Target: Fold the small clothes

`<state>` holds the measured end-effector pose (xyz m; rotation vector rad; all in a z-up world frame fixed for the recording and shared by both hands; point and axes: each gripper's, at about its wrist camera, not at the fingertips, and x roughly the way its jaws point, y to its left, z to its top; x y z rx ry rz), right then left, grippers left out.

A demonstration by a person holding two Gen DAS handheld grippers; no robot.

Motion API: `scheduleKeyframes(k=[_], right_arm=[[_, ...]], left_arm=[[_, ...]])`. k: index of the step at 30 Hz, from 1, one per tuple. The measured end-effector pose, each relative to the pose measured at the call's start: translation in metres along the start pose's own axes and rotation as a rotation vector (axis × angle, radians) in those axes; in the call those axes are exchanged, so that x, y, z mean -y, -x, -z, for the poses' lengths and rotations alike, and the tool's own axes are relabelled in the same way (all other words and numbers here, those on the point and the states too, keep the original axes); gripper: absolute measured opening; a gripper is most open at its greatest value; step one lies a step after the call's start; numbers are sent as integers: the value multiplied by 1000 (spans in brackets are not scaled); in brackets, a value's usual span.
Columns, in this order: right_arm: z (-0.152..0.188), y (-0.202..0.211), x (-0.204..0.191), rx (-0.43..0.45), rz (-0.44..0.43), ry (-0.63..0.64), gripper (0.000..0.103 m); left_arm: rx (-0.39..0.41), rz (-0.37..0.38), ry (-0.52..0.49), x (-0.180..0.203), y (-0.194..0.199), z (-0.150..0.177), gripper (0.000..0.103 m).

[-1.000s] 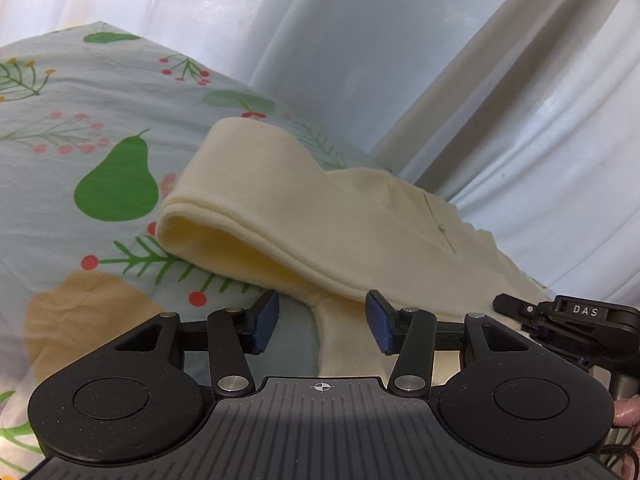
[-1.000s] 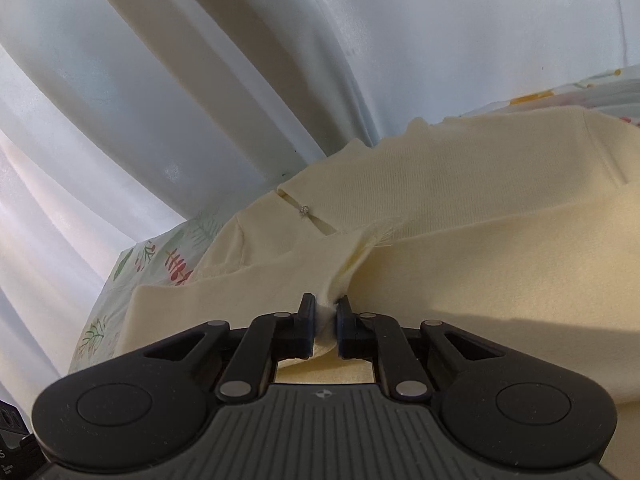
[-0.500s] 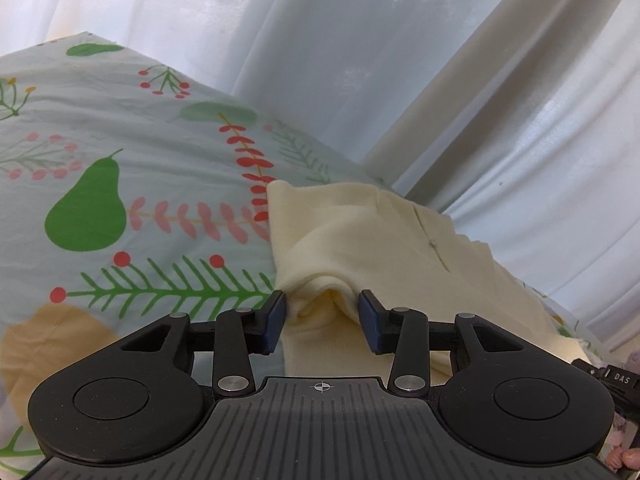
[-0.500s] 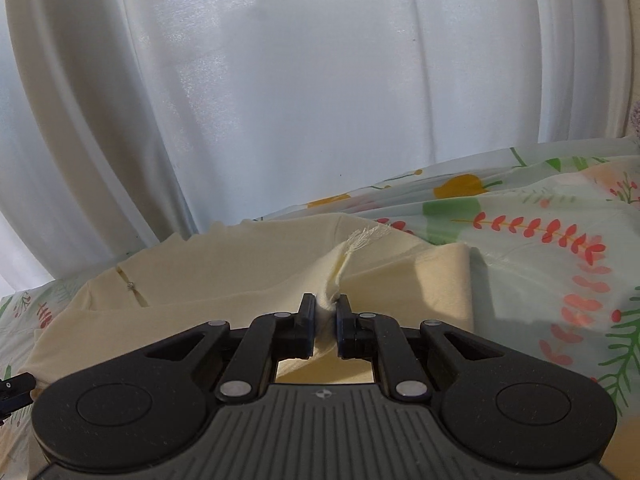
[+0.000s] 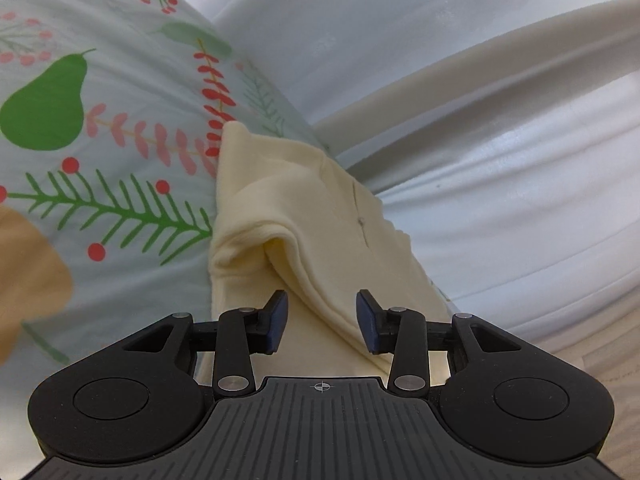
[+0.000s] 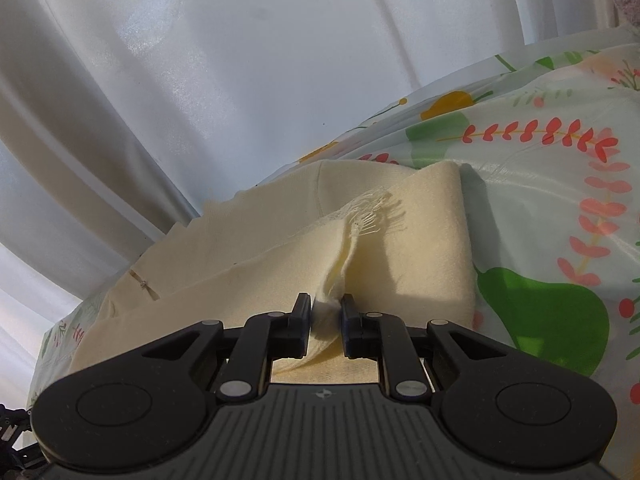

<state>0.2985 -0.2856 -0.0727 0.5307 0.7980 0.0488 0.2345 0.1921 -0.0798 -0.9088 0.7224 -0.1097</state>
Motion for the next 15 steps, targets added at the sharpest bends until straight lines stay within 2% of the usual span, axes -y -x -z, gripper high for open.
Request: scheduleKeyframes(k=[2, 5, 7, 9, 10, 12, 15], right_arm=[[0, -2, -2, -7, -16, -5, 16], [0, -5, -8, -16, -19, 39, 14], [-1, -8, -12, -13, -3, 71, 11], [-1, -9, -16, -5, 15, 93, 10], [-1, -9, -18, 0, 22, 104, 9], [-2, -5, -25, 40, 54, 149, 9], [-5, 19, -26, 175, 6, 165, 8]], left_arm=[[29, -26, 56, -9, -5, -5, 41], [75, 38, 149, -21, -5, -13, 41], [85, 42, 205, -28, -7, -19, 40], [80, 13, 261, -36, -11, -27, 29], [80, 5, 274, -38, -12, -29, 19], [93, 1, 266, -36, -11, -30, 15], [145, 25, 166, -24, -4, -28, 14]])
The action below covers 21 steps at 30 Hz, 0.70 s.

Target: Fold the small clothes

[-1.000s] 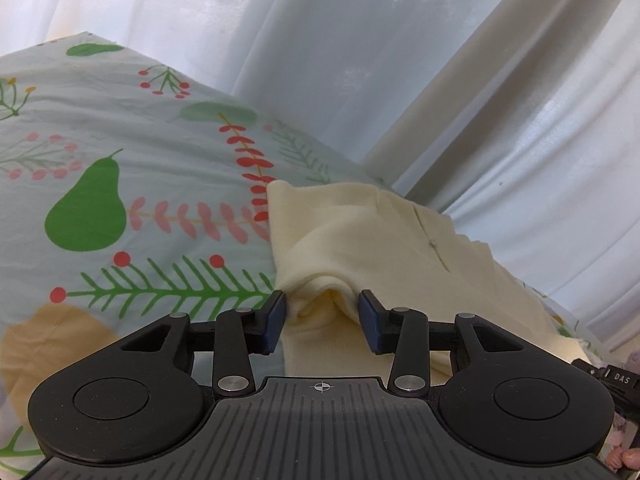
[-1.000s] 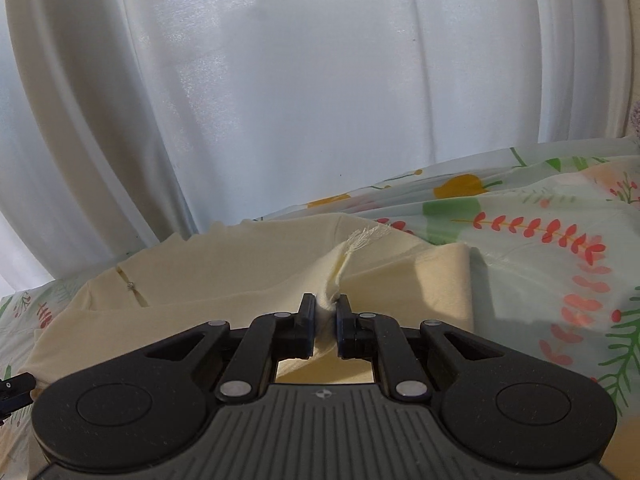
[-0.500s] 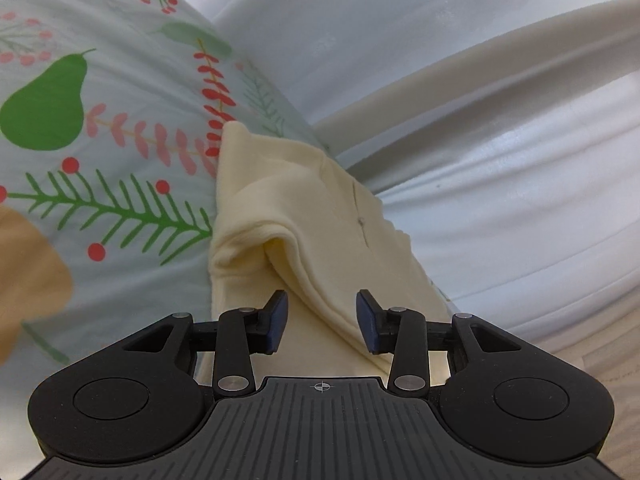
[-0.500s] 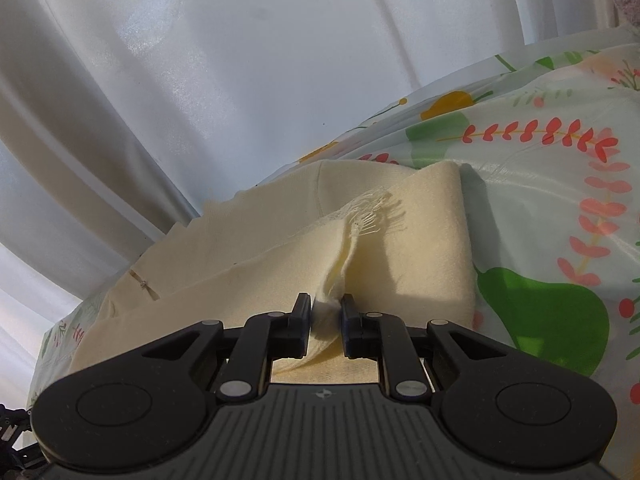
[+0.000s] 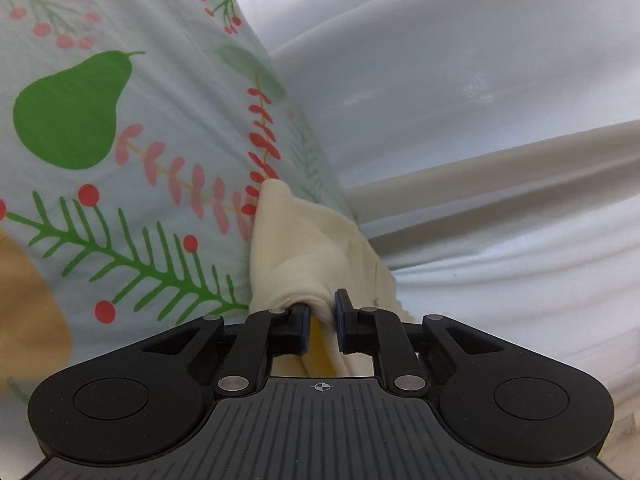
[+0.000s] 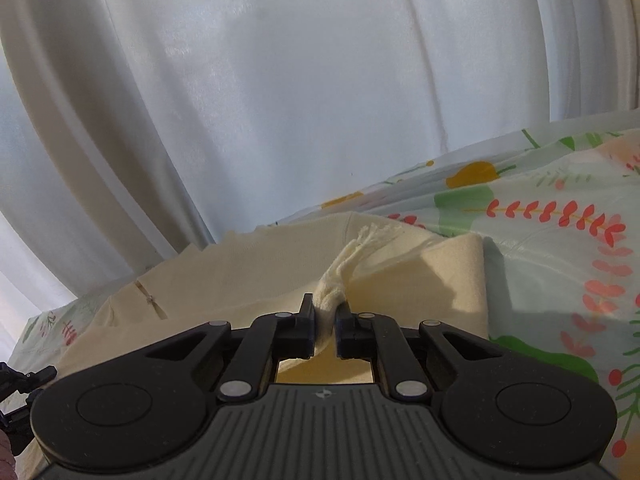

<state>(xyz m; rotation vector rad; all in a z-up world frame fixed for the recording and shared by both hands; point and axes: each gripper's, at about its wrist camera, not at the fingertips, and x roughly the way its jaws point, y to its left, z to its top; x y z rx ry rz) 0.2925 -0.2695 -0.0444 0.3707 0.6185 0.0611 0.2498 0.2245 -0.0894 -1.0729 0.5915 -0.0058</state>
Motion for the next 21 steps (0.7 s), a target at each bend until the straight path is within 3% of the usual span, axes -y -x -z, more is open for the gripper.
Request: scheduleKeyframes(k=[3, 7, 11, 16, 18, 20, 21], right_arm=[[-4, 8, 6, 68, 41, 52, 9], [5, -18, 27, -99, 116, 12, 9], [8, -14, 28, -76, 113, 15, 9], [9, -2, 13, 38, 170, 140, 8], [11, -8, 13, 7, 208, 183, 9], [13, -14, 22, -74, 217, 151, 9], [14, -10, 25, -66, 210, 129, 10]], left_arm=[[-47, -63, -109, 7, -9, 9, 17], [-63, -112, -176, 11, -14, 16, 17], [-75, -126, -175, 13, -15, 14, 17], [-80, -155, -206, 19, -15, 15, 19], [-80, -162, -212, 19, -15, 16, 19], [-86, -169, -226, 21, -15, 17, 21], [-93, -175, -236, 22, -15, 17, 21]])
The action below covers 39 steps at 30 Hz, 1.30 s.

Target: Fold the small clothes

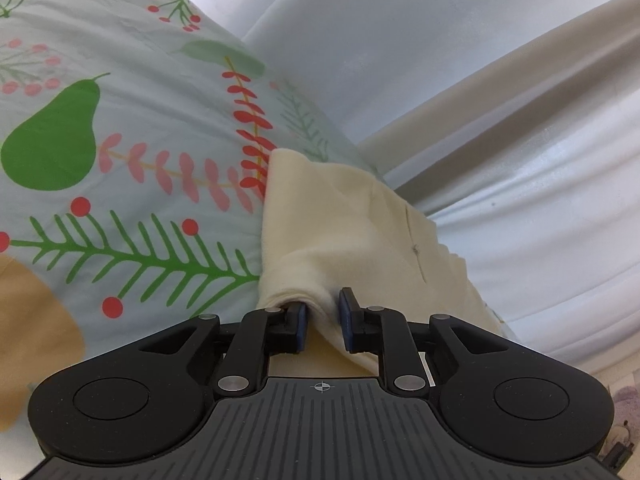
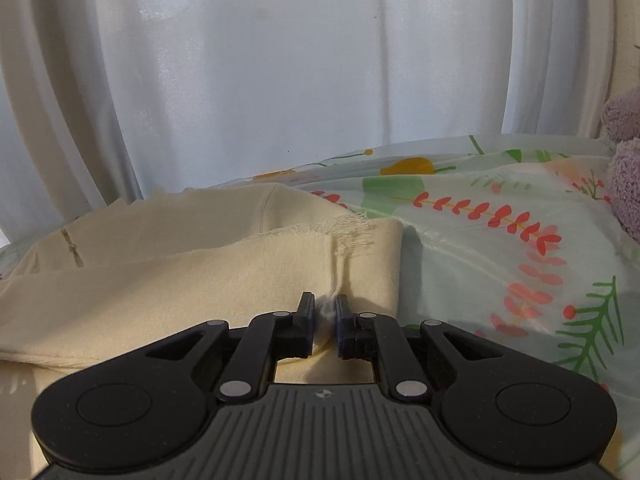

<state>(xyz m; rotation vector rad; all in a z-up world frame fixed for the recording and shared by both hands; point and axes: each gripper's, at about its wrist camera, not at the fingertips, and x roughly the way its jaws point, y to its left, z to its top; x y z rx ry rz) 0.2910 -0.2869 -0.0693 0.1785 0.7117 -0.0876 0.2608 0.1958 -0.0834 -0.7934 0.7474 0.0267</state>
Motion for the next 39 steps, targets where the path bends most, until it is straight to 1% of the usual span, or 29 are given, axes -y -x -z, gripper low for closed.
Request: scheduleKeyframes(k=[2, 4, 5, 6, 7, 9, 10, 12, 15, 18, 19, 20, 21, 22, 24, 25, 26, 27, 28, 32, 36, 39], right_arm=[[0, 12, 7, 0, -15, -48, 15], [1, 24, 15, 0, -53, -115, 27], [2, 28, 18, -1, -78, -145, 31], [3, 33, 21, -4, -104, -178, 38], [5, 37, 23, -11, -131, -208, 43], [9, 41, 25, -26, -167, -252, 43], [10, 42, 26, -28, -177, -269, 44], [16, 43, 28, -42, -192, -329, 45], [24, 37, 35, -97, -222, -444, 45], [33, 26, 44, -165, -335, -598, 46], [37, 22, 47, -181, -363, -652, 45], [40, 18, 48, -193, -373, -692, 45], [42, 15, 49, -196, -375, -714, 41], [43, 13, 49, -190, -372, -725, 36], [41, 10, 47, -176, -355, -720, 35], [39, 9, 47, -169, -349, -718, 32], [37, 7, 46, -161, -337, -715, 28], [36, 5, 44, -162, -328, -705, 18], [34, 2, 43, -162, -318, -697, 9], [26, -6, 45, -132, -275, -638, 7], [15, -10, 41, -76, -231, -548, 7], [13, -14, 45, -80, -246, -547, 6]], left_arm=[[-10, -9, -19, 3, 2, 0, 25], [-13, -19, -35, 7, 4, 1, 28], [-13, -24, -47, 10, 5, 2, 31], [-13, -27, -54, 12, 6, 2, 32], [-15, -31, -60, 15, 7, 3, 33], [-22, -30, -69, 21, 9, 6, 34], [-28, -27, -71, 23, 9, 8, 36], [-41, -18, -74, 26, 9, 10, 37], [-67, 10, -79, 32, 9, 15, 37], [-106, 56, -104, 37, 5, 25, 37], [-115, 60, -105, 38, 3, 27, 37], [-126, 60, -103, 39, 0, 30, 37], [-133, 59, -96, 38, -3, 32, 37], [-140, 60, -87, 38, -5, 34, 37], [-138, 67, -73, 37, -9, 35, 37], [-132, 67, -76, 37, -10, 35, 37], [-126, 64, -82, 38, -11, 34, 37], [-122, 59, -85, 38, -12, 34, 37], [-120, 58, -85, 38, -13, 33, 37], [-117, 64, -82, 36, -14, 31, 36], [-120, 71, -96, 35, -15, 31, 35], [-124, 71, -109, 34, -12, 31, 35]])
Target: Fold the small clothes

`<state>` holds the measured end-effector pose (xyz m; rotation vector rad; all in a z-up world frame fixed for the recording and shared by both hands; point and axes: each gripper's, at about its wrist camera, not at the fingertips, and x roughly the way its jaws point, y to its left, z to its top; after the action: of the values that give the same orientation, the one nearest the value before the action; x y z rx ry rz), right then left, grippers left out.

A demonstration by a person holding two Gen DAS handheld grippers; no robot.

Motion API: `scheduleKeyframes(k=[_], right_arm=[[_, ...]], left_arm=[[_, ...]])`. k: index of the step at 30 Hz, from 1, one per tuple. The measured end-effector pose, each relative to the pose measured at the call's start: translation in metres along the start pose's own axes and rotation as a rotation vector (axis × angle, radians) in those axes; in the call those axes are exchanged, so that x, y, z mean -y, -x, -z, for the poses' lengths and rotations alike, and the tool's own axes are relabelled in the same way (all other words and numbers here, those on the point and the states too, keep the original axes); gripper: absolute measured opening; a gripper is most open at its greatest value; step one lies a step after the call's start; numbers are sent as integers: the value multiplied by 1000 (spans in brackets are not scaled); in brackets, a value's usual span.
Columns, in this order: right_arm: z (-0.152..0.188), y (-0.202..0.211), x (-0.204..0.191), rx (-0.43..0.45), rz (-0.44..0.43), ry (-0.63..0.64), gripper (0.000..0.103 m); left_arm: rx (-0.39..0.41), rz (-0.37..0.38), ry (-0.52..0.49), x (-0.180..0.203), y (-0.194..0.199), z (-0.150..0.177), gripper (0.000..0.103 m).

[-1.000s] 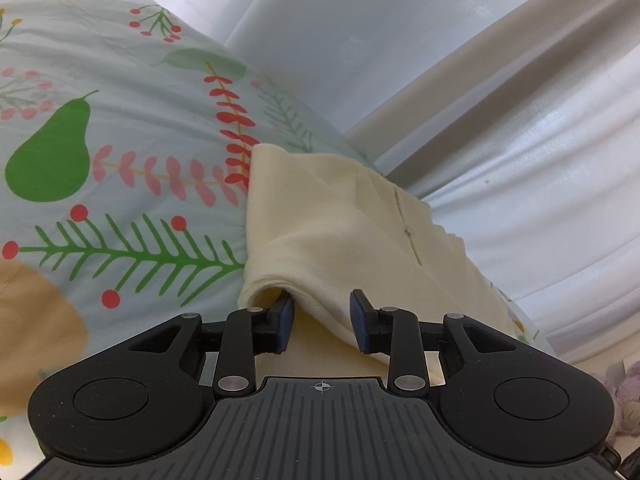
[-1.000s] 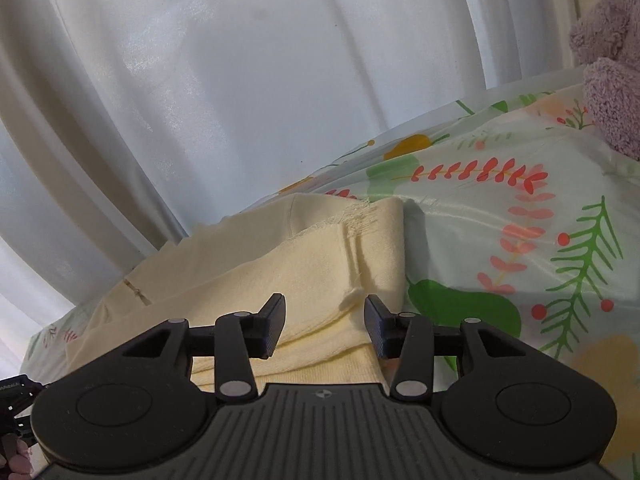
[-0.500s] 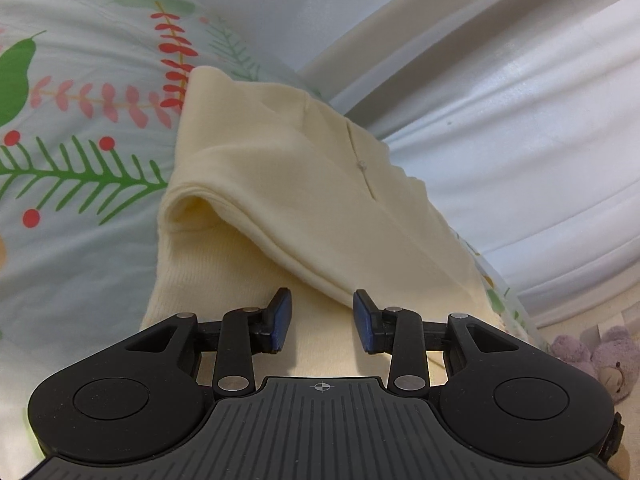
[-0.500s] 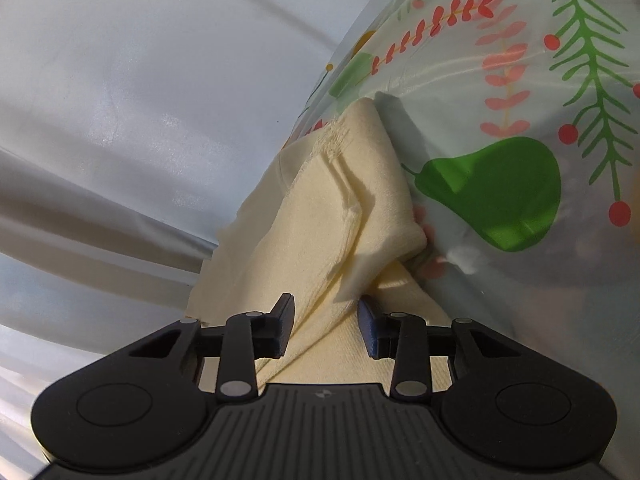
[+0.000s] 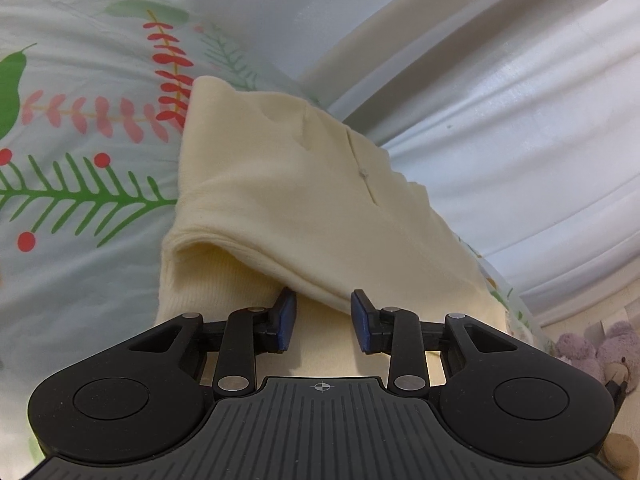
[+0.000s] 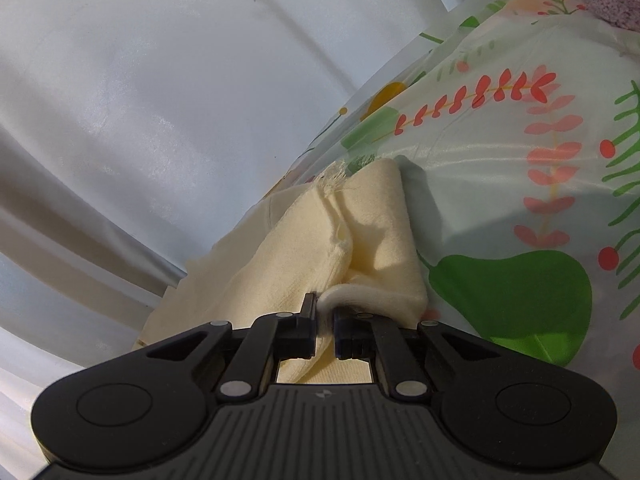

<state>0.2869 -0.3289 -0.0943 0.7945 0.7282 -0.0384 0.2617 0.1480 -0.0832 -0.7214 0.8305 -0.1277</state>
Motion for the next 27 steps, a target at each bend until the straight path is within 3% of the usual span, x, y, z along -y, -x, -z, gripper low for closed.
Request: scheduleKeyframes(k=[2, 6, 12, 18, 22, 27], right_arm=[[-1, 4, 2, -32, -13, 5, 7], [15, 28, -4, -114, -13, 125, 22], [60, 95, -2, -241, 10, 350, 25], [104, 172, 23, -326, 77, 450, 31], [124, 212, 39, -372, 85, 413, 31], [133, 233, 46, -394, 84, 409, 31]], left_arm=[[-15, -8, -6, 3, 3, 0, 38], [-9, -65, -84, 12, 21, 8, 55], [-40, -144, -169, 11, 67, 46, 58], [-91, -225, -217, -4, 128, 95, 60], [-115, -295, -190, -14, 162, 115, 60], [-168, -227, -120, -23, 186, 134, 59]])
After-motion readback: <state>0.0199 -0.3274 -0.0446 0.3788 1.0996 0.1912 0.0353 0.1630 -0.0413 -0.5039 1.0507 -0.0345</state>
